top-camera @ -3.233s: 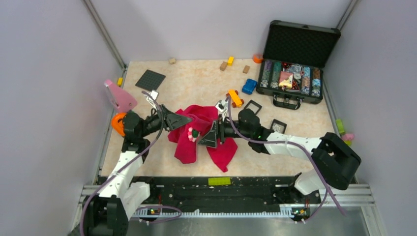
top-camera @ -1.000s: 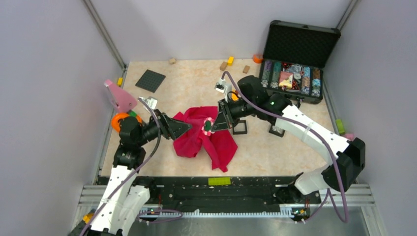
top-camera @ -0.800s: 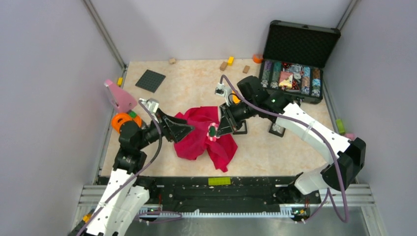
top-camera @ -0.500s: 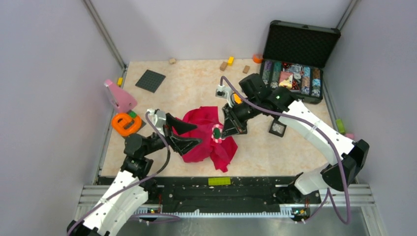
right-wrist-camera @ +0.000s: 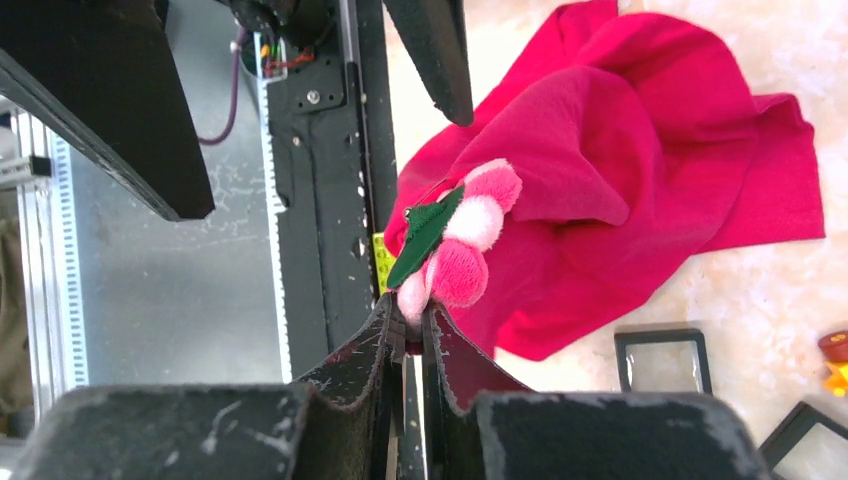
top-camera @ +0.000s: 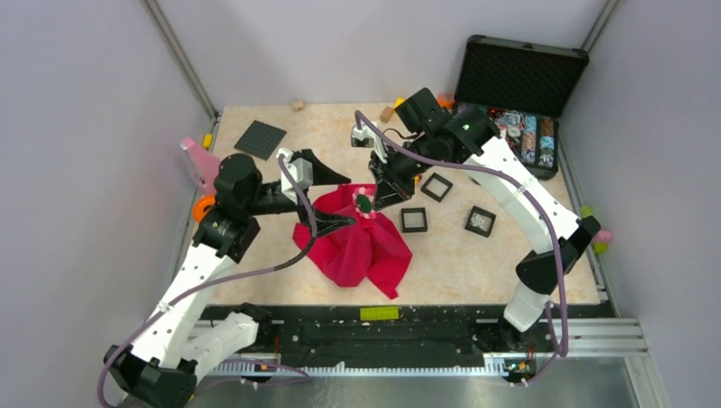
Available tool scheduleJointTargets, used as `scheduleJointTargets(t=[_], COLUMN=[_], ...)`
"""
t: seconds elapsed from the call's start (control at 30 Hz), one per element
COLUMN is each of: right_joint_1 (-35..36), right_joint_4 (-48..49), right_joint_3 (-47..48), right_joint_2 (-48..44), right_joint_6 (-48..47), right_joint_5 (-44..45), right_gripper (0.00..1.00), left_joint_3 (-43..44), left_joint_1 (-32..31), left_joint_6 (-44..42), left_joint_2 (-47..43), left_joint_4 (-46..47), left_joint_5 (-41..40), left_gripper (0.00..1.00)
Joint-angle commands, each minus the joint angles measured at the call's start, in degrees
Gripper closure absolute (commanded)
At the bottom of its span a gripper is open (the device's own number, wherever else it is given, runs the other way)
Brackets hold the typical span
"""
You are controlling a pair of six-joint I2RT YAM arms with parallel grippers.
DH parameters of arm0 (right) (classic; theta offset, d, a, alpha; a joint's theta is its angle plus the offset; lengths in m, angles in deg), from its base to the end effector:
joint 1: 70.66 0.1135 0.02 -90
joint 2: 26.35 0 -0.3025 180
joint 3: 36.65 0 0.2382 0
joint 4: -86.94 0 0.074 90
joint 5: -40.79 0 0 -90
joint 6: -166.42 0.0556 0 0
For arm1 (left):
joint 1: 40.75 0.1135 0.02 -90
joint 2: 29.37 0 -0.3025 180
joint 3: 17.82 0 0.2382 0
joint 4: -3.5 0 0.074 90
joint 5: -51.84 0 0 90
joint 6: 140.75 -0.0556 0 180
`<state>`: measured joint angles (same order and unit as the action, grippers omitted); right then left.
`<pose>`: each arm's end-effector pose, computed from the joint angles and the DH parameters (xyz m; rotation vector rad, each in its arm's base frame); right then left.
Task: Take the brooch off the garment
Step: Remove the brooch from the clothes.
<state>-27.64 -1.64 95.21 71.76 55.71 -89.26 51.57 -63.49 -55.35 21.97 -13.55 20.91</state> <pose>0.2153 0.2498 0.4500 -1.5545 1.9575 1.0402 0.1292 -0.1059 0.4253 1.1458 1.2017 -1.0355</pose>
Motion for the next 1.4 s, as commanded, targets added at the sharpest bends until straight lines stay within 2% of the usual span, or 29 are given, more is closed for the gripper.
scheduleJointTargets(t=[0.0, 0.2, 0.5, 0.57, 0.63, 0.7, 0.87, 0.93, 1.03, 1.07, 1.1, 1.13, 1.17, 1.2, 1.27, 1.3, 1.37], right_joint_1=[1.03, 2.40, 4.18, 4.40, 4.68, 4.83, 5.58, 5.81, 5.84, 5.90, 5.90, 5.87, 5.87, 5.81, 5.56, 5.27, 4.23], right_joint_4=[-4.64, -3.31, -1.02, -0.55, -0.12, 0.15, 0.12, 0.39, 0.81, 1.05, 1.39, 2.01, 3.15, 5.37, 10.43, 12.58, 16.13], right_joint_3=[3.23, 0.26, -3.59, -4.07, -4.40, -4.54, -4.30, -4.17, -4.05, -4.14, -4.08, -4.12, -4.39, -5.19, -7.28, -8.84, -10.91], right_joint_2=[-0.68, -3.54, -6.27, -6.72, -7.09, -7.09, -6.79, -6.75, -6.64, -6.70, -6.74, -6.85, -7.30, -8.16, -10.42, -11.48, -14.33], right_joint_6=[-5.85, -5.77, -5.73, -5.82, -5.73, -5.62, -5.73, -5.75, -5.54, -5.33, -5.04, -4.55, -3.50, -1.85, 1.76, 2.56, 3.82], right_joint_5=[-1.07, -0.29, 0.38, 0.33, 0.64, 0.91, 1.18, 1.41, 2.19, 2.66, 3.18, 3.78, 4.86, 6.50, 10.55, 11.28, 11.39], right_gripper=[1.00, 1.00, 1.00, 1.00, 1.00, 1.00, 1.00, 1.00, 1.00, 1.00, 1.00, 0.99, 0.77, 0.61, 0.35, 0.26, 0.20], left_joint_3=[7.79, 13.00, 14.00, 13.59, 13.77, 13.99, 13.97, 14.25, 15.20, 15.45, 15.64, 15.71, 15.63, 15.43, 14.41, 13.66, 12.07], left_joint_1=[0.24, 0.33, 0.07, -0.01, -0.17, -0.64, -1.99, -2.17, -2.63, -2.73, -2.74, -2.70, -2.70, -2.72, -2.66, -2.59, -2.30], left_joint_6=[-19.54, -26.08, -25.94, -25.22, -24.51, -24.23, -23.78, -23.81, -25.73, -26.40, -26.77, -26.89, -26.88, -26.36, -22.41, -19.90, -15.14], left_joint_2=[4.43, 9.74, 13.70, 14.06, 14.74, 15.22, 15.95, 16.63, 17.15, 17.08, 16.94, 16.58, 16.11, 15.62, 14.28, 13.43, 11.89], left_joint_4=[-21.28, -27.51, -29.37, -28.97, -28.92, -28.87, -29.13, -29.58, -31.61, -32.46, -33.09, -33.57, -33.73, -33.60, -29.99, -27.93, -23.48], left_joint_5=[5.14, 7.45, 11.57, 11.30, 11.96, 13.08, 12.67, 12.92, 13.66, 13.48, 12.92, 11.83, 10.85, 9.67, 6.03, 3.87, -0.57], left_gripper=[0.10, 0.10, 0.16, 0.22, 0.37, 0.46, 0.43, 0.46, 0.72, 0.88, 1.00, 1.00, 1.00, 1.00, 1.00, 1.00, 1.00])
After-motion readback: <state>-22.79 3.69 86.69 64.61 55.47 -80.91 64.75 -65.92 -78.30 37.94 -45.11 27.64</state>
